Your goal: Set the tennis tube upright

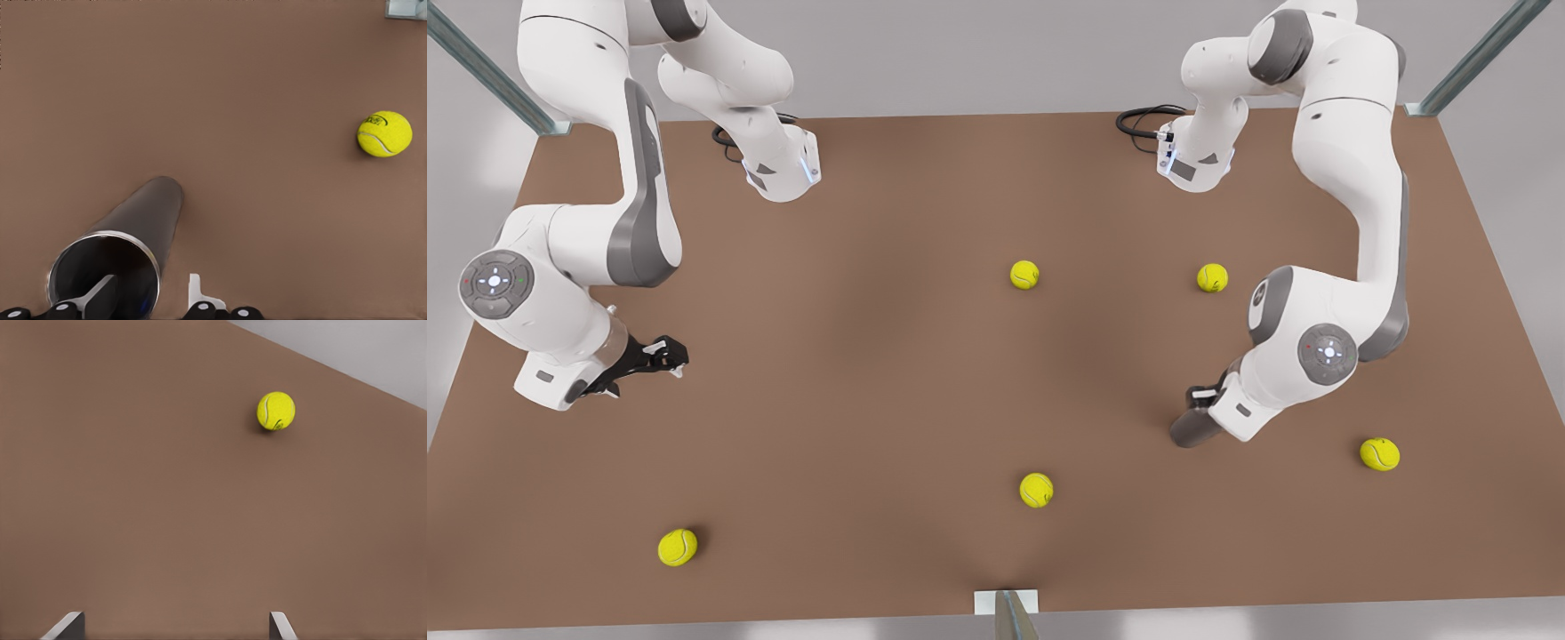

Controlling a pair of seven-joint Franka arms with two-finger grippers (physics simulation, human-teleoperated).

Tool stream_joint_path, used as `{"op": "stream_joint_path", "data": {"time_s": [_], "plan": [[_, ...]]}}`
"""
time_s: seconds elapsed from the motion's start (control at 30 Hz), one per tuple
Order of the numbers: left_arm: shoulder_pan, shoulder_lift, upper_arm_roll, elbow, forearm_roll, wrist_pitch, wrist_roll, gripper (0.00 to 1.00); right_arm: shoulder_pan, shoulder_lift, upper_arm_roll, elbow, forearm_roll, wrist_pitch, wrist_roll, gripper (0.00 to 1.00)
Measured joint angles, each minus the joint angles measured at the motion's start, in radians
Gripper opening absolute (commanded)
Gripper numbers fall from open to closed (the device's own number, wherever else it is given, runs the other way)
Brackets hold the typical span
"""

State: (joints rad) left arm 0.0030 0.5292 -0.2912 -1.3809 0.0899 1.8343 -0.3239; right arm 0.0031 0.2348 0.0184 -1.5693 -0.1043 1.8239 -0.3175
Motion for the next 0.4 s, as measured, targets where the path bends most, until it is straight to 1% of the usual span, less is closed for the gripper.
{"op": "stream_joint_path", "data": {"time_s": [0.03, 0.13, 0.2, 0.23, 0.27, 0.3, 0.4], "plan": [[0.001, -0.014, -0.001, 0.012, 0.007, -0.054, -0.003, 1.00, 0.000, -0.001, 0.000, -0.001, 0.000, 0.000, 0.000, 1.00], [0.011, -0.156, -0.005, 0.058, 0.025, -0.305, 0.003, 1.00, 0.002, 0.000, 0.000, 0.000, 0.000, 0.000, 0.000, 1.00], [0.016, -0.312, 0.001, 0.045, 0.030, -0.467, 0.000, 1.00, 0.000, 0.000, 0.000, 0.001, 0.000, 0.000, 0.000, 1.00], [0.023, -0.392, 0.000, -0.006, 0.032, -0.498, -0.003, 1.00, 0.000, 0.000, 0.000, 0.000, 0.000, 0.000, -0.001, 1.00], [0.045, -0.511, 0.000, -0.151, 0.030, -0.415, 0.000, 1.00, 0.000, 0.000, 0.000, 0.000, 0.000, 0.000, -0.002, 1.00], [0.052, -0.538, -0.003, -0.189, 0.029, -0.392, 0.004, 1.00, 0.000, -0.001, 0.000, 0.001, 0.000, 0.000, -0.002, 1.00], [0.045, -0.538, -0.002, -0.191, 0.026, -0.394, 0.006, 1.00, 0.000, 0.000, 0.000, 0.002, 0.000, 0.000, 0.000, 1.00]]}}
